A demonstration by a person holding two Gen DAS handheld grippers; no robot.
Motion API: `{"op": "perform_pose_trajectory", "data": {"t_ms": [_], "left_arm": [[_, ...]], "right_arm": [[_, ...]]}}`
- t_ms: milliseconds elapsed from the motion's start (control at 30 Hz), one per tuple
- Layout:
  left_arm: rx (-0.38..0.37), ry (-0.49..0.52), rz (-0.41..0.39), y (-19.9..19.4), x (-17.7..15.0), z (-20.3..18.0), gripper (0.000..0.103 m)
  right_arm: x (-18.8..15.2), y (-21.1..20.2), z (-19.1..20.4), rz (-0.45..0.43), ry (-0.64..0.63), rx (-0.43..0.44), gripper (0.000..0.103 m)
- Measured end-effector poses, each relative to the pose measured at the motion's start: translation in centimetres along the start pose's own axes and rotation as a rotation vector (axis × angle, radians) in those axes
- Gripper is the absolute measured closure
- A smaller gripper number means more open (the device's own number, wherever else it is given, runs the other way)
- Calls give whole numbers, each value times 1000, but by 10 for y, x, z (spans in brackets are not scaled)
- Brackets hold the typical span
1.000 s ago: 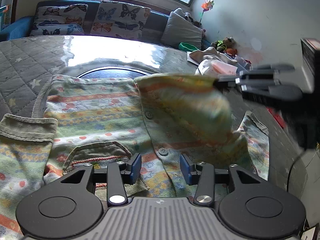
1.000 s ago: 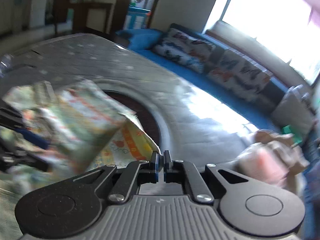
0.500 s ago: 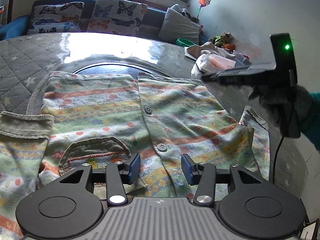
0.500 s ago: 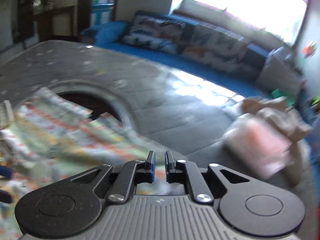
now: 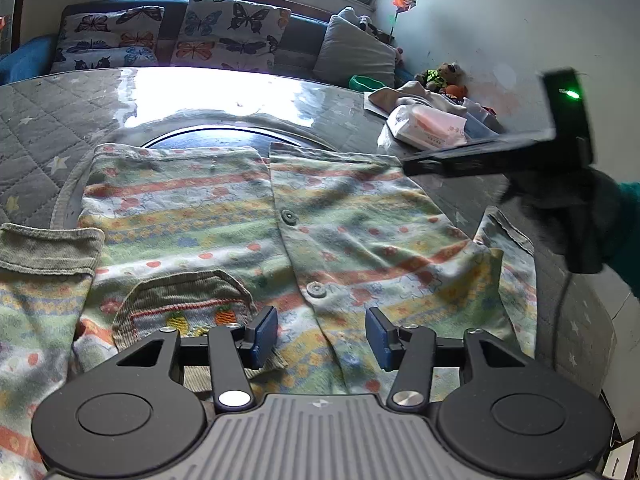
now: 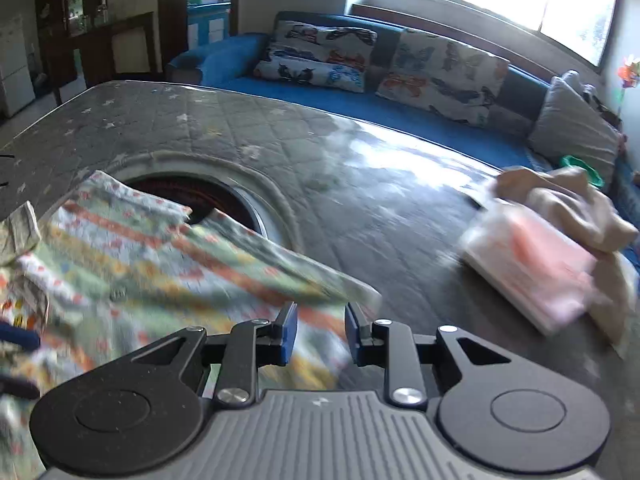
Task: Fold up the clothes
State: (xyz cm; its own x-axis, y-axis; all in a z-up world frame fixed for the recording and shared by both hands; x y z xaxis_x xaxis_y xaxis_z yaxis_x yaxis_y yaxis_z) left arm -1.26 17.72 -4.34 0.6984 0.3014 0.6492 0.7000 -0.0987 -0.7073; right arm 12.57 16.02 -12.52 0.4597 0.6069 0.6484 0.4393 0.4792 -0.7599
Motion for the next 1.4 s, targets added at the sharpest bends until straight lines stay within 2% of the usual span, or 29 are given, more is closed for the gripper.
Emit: {"op": "perform_pose_trajectory", "data": {"t_ms": [67,200,400,533,767,833,867,900,967,1000,1100,1233,1333,1367,1400], "left_arm": [[-12,7,-3,-3,-2,-5,51],[-48,39,-12,-10,-6,-22,51],[-98,95,6,-16,-19,-52,51],[-113,134,28,-17,-29,-69,51],[-110,181,47,-20,-40,-90,51],[-104,191,53,-19,-42,-94,51],[-101,195,56,-17,-42,-96,51],[-98,198,61,-15,-43,-98,51],[-95,206,69,-13,-44,-102,51],[-97,212,73,-11,-45,-103,51],[-102,229,85,-6,-47,-107,51],[-112,249,91,-2,-48,-111,50],[-122,263,95,-1,-47,-113,49],[-126,267,97,0,-47,-113,49],[-129,272,100,0,-47,-114,49]], "right_arm": [[-16,-19,-16,-5,27,-43,65],[-62,-49,-59,24,137,-141,65],[-126,-80,-103,45,280,-218,60],[-142,-83,-109,10,334,-204,57],[-147,-86,-114,-33,341,-203,53],[-149,-84,-115,-39,356,-182,55],[-151,-84,-114,-47,360,-172,62],[-151,-86,-113,-50,359,-164,79],[-152,-90,-108,-44,348,-181,92],[-153,-94,-105,-38,336,-197,95],[-162,-109,-97,-35,314,-263,95],[-183,-135,-92,-46,351,-349,94],[-204,-141,-95,-30,398,-375,91],[-210,-144,-98,-41,423,-385,79],[-216,-147,-102,-51,448,-394,72]]}}
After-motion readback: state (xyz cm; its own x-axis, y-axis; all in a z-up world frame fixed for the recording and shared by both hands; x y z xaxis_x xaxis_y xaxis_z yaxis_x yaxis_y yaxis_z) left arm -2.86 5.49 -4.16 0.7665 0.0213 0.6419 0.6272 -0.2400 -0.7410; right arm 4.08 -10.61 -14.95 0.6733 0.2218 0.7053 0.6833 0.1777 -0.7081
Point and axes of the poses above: each gripper's, at about its wrist camera, not at the fingertips, and y roughly the way its jaws point, z to its left, x to its top, the point moved 4 cm from there along y, roughly the way its jaws point, and after that the axes turned 4 degrees about x, right-handed, at the moved point
